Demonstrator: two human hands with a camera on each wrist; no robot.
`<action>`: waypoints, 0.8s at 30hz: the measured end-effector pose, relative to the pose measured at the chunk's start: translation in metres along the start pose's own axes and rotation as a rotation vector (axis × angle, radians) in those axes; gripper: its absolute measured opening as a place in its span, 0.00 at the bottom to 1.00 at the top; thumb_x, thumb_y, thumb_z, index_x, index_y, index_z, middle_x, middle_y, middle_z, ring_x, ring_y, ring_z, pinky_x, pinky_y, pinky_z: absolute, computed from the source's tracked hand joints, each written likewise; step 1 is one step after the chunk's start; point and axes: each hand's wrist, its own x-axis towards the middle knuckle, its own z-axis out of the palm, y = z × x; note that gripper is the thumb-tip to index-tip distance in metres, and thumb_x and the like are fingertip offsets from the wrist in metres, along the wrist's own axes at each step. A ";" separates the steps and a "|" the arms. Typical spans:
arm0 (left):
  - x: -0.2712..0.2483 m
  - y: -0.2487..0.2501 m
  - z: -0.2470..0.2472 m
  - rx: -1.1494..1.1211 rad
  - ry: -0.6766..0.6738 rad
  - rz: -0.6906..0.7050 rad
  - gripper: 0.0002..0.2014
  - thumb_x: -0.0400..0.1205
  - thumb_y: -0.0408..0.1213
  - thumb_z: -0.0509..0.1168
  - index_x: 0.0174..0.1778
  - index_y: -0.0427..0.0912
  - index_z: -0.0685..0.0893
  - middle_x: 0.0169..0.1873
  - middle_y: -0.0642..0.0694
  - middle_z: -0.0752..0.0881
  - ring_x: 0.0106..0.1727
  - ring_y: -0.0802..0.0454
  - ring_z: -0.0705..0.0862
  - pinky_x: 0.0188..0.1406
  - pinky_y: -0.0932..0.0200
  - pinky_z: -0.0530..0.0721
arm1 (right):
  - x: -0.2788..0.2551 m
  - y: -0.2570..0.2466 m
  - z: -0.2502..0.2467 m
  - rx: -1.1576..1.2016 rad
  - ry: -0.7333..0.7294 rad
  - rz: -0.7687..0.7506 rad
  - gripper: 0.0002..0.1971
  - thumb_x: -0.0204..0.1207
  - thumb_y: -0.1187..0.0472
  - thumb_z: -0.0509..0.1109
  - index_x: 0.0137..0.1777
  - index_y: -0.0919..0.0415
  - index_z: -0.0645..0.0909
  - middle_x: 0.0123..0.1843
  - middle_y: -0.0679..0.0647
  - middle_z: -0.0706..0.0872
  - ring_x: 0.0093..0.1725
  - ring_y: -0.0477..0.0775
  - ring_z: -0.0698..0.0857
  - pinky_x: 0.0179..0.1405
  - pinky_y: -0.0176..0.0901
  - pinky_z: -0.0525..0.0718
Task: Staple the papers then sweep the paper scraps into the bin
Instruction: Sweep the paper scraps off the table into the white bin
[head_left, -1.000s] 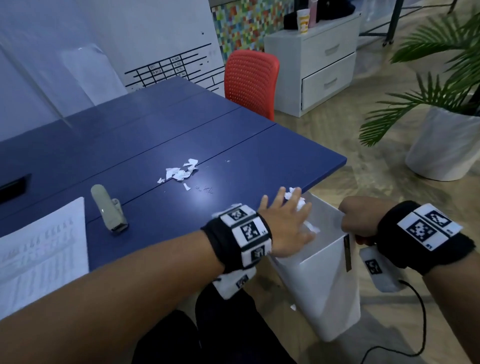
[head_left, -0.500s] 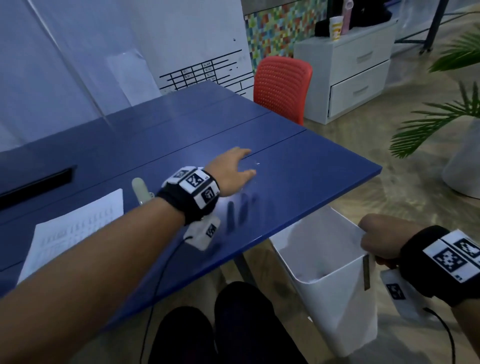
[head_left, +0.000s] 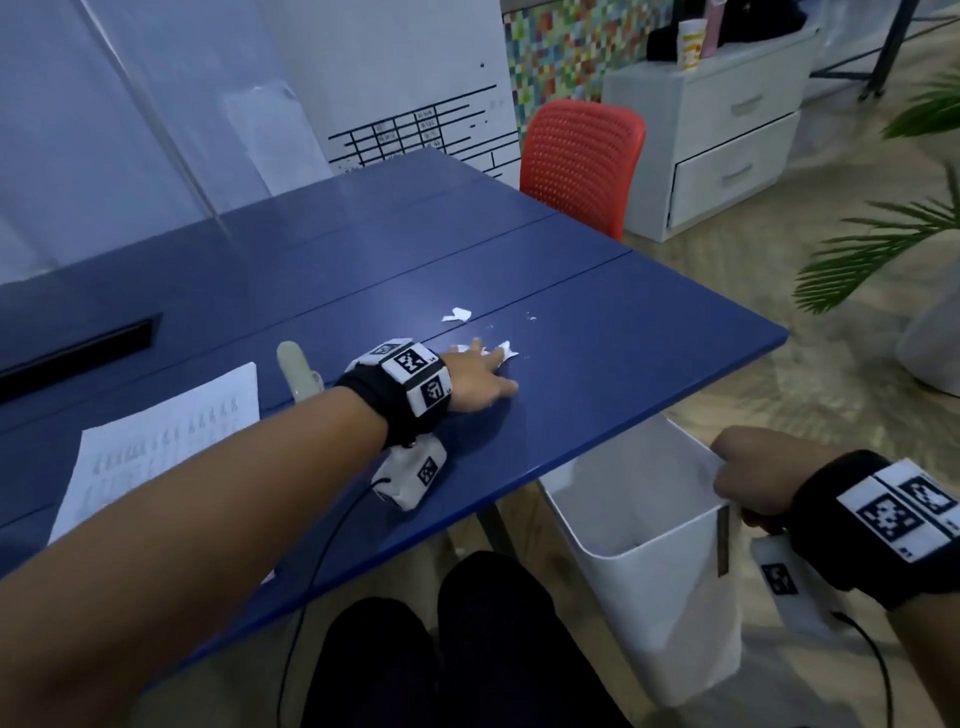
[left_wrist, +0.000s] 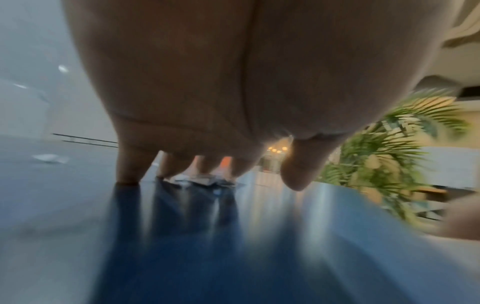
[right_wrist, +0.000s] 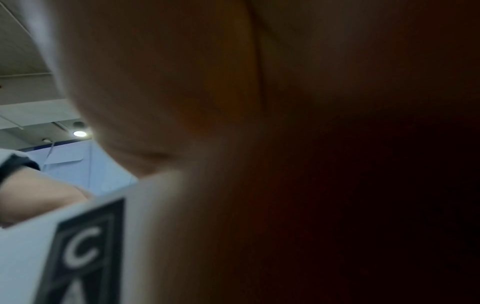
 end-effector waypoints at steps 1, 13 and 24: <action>-0.009 0.008 0.008 -0.001 0.008 0.049 0.36 0.81 0.58 0.52 0.85 0.54 0.48 0.86 0.40 0.52 0.86 0.36 0.48 0.82 0.37 0.54 | 0.001 -0.002 0.002 0.006 0.004 -0.004 0.09 0.71 0.71 0.58 0.47 0.66 0.78 0.37 0.66 0.84 0.29 0.61 0.81 0.26 0.43 0.78; -0.113 0.092 0.066 -0.064 -0.019 0.485 0.34 0.86 0.49 0.55 0.86 0.45 0.50 0.87 0.46 0.40 0.87 0.45 0.38 0.85 0.40 0.43 | 0.001 -0.017 0.011 0.024 -0.016 -0.057 0.06 0.71 0.71 0.59 0.36 0.66 0.77 0.26 0.63 0.81 0.21 0.56 0.77 0.22 0.38 0.74; -0.055 -0.014 -0.011 -0.368 0.388 0.160 0.29 0.84 0.47 0.62 0.82 0.48 0.65 0.83 0.48 0.66 0.82 0.49 0.66 0.81 0.53 0.64 | 0.000 -0.016 0.012 -0.031 0.008 -0.047 0.07 0.73 0.72 0.58 0.45 0.68 0.77 0.32 0.65 0.82 0.26 0.60 0.80 0.23 0.41 0.75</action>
